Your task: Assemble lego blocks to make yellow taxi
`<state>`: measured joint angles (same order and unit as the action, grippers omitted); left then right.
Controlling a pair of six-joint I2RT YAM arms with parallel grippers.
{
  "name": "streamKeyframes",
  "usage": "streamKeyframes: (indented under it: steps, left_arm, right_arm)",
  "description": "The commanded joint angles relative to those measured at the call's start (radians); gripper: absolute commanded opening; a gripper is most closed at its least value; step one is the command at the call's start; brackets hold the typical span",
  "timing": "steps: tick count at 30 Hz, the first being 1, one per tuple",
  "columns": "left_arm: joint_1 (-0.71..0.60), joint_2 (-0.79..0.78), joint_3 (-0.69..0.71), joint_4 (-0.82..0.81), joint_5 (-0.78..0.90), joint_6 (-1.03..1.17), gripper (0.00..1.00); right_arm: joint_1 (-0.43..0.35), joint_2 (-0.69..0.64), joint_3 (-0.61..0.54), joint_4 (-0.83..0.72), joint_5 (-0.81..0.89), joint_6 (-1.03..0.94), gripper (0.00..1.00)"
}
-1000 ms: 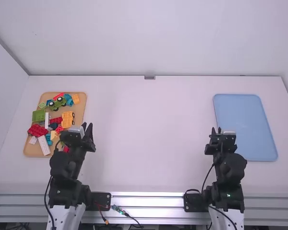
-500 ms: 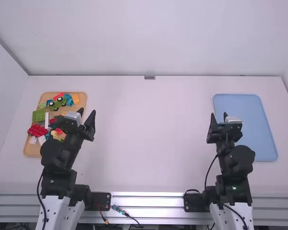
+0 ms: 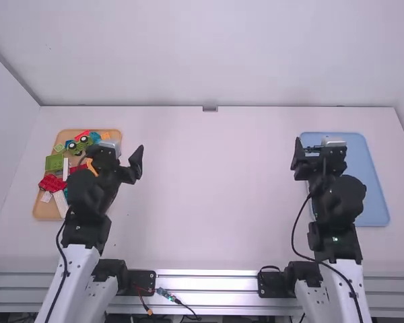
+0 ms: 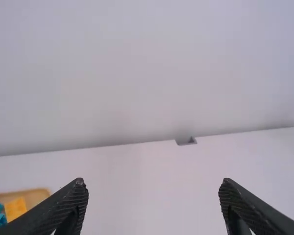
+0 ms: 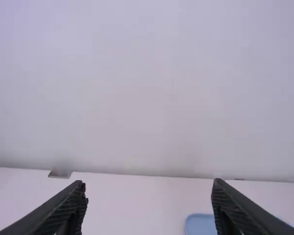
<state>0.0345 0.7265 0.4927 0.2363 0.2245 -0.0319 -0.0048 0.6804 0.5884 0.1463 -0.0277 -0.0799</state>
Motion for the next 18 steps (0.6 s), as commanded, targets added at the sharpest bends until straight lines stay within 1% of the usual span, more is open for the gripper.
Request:
streamKeyframes:
  steps: [1,5,11,15,16,18]
  left_arm:
    - [0.005,0.039,0.01,0.008,-0.005,-0.006,0.76]
    - [0.006,0.112,0.015,0.007,-0.06,-0.076,0.83]
    - [0.005,0.187,0.035,-0.006,-0.135,-0.151,0.91]
    - [0.006,0.218,0.06,-0.034,-0.139,-0.181,0.94]
    - [0.005,0.229,0.072,-0.046,-0.139,-0.181,0.99]
    - [0.005,0.244,0.08,-0.045,-0.135,-0.181,0.99]
  right_arm:
    - [-0.002,0.054,0.021,0.008,-0.001,0.003,0.73]
    - [-0.001,0.138,0.021,0.034,-0.001,0.016,0.81]
    - [0.0,0.224,0.021,0.026,-0.002,0.075,0.9]
    - [0.0,0.261,0.021,0.026,-0.017,0.076,0.94]
    - [-0.002,0.273,0.021,0.026,-0.029,0.076,0.95]
    - [-0.002,0.291,0.021,0.026,-0.047,0.076,0.97]
